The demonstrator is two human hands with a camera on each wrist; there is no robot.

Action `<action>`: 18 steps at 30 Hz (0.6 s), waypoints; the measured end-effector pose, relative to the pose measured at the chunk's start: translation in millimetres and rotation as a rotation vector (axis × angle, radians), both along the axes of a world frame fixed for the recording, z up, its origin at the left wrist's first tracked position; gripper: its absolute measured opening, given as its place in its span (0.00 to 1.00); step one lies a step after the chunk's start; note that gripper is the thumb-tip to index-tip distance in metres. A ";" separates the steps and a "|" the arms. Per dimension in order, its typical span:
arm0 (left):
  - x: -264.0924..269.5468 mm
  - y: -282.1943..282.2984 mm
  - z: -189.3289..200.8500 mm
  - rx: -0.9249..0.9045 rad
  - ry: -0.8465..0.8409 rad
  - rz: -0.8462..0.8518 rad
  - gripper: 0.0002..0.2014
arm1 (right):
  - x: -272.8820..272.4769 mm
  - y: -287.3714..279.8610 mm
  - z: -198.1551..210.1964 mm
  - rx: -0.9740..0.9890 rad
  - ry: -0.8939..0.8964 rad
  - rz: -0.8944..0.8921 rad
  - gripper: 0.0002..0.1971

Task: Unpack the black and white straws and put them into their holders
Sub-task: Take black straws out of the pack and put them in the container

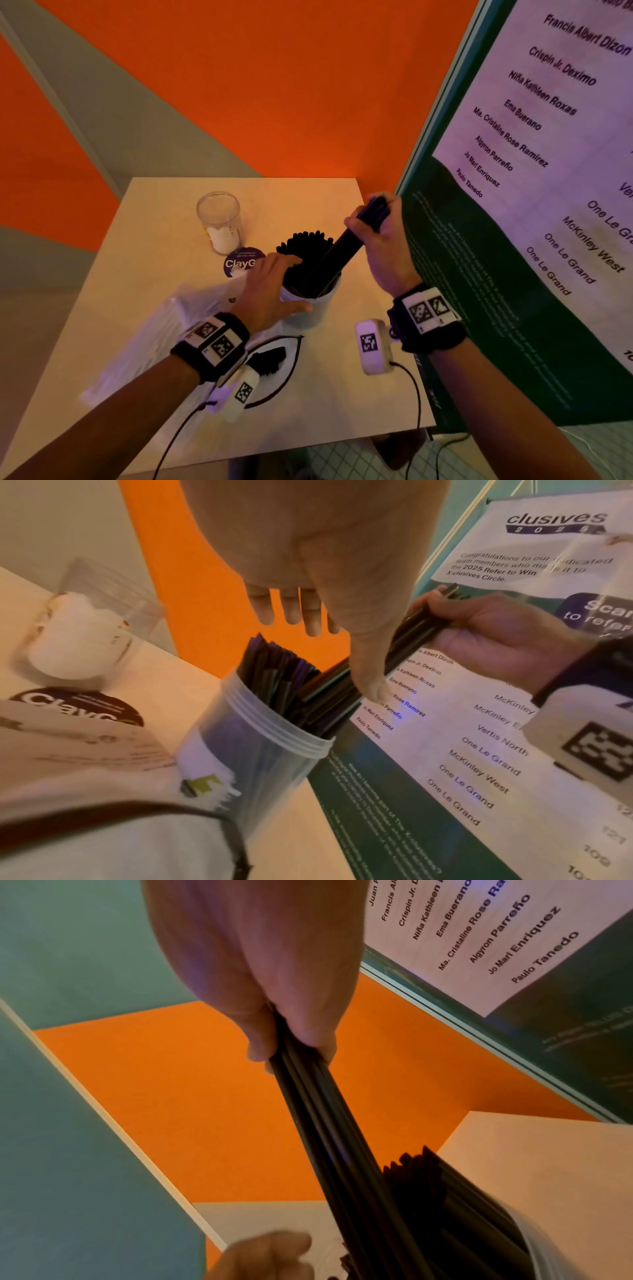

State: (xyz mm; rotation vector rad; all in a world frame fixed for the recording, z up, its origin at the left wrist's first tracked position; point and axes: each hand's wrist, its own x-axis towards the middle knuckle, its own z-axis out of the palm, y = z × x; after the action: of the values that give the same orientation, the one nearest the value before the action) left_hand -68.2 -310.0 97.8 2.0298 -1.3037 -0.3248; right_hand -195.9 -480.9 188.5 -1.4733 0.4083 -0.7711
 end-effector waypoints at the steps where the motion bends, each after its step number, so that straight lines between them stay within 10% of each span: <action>1: 3.8 3.6 -4.2 0.000 -0.017 0.005 0.41 | 3.6 -2.4 0.2 -0.027 -0.003 -0.016 0.20; 7: 12.8 16.4 -23.1 0.006 -0.037 0.064 0.43 | 14.9 4.8 -24.6 -0.310 0.062 -0.009 0.30; 13: 19.7 20.6 -26.5 0.054 -0.040 0.062 0.47 | 10.6 25.1 -87.3 -0.928 0.580 -0.029 0.13; 15: 22.2 20.3 -27.1 0.065 -0.024 0.055 0.48 | 4.8 26.5 -105.6 -1.055 0.832 0.092 0.19; 18: 26.6 17.9 -28.1 0.074 0.032 0.049 0.52 | -7.1 21.1 -116.8 -0.919 0.719 0.192 0.33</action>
State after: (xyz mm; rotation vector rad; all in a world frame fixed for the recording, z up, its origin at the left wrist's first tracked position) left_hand -41.6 -292.1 69.7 2.1053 -1.2370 -0.3867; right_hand -203.0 -459.8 71.7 -2.6238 0.4547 -0.2225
